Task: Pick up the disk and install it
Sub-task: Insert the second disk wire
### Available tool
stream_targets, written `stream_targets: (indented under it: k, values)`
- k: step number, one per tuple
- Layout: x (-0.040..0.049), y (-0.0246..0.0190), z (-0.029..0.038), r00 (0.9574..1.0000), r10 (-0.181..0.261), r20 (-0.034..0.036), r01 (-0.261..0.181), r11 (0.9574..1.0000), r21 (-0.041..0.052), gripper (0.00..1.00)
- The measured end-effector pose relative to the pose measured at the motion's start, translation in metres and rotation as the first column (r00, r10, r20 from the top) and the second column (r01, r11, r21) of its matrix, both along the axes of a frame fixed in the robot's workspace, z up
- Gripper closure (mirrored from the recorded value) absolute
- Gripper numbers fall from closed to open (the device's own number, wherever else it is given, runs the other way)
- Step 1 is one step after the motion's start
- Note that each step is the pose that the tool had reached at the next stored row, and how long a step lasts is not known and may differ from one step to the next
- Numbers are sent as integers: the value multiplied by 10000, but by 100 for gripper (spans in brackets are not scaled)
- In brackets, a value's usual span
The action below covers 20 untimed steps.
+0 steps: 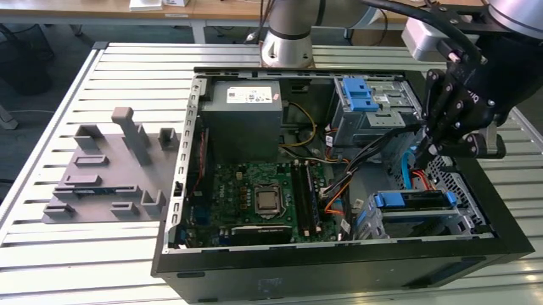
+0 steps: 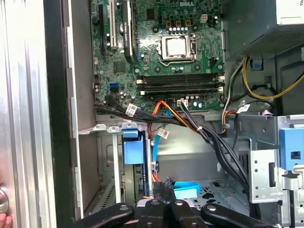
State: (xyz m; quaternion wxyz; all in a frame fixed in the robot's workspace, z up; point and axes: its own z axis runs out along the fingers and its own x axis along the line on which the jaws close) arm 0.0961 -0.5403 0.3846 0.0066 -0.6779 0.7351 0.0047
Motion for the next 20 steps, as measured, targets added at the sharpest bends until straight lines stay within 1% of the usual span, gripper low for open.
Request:
stream_targets:
  k: [2, 9, 12, 16, 20]
  values:
    - [-2, 10, -4, 10000, -1, 0, 1, 10000, -1, 89]
    - [-2, 11, -45, 10000, 0, 0, 0, 10000, -6, 89]
    - [-3, 11, -62, 10000, -1, 0, 1, 10000, -33, 89]
    - [-3, 10, -57, 10000, -1, 0, 1, 10000, -35, 89]
    - [-3, 11, -29, 10000, 0, 0, 0, 10000, -35, 89]
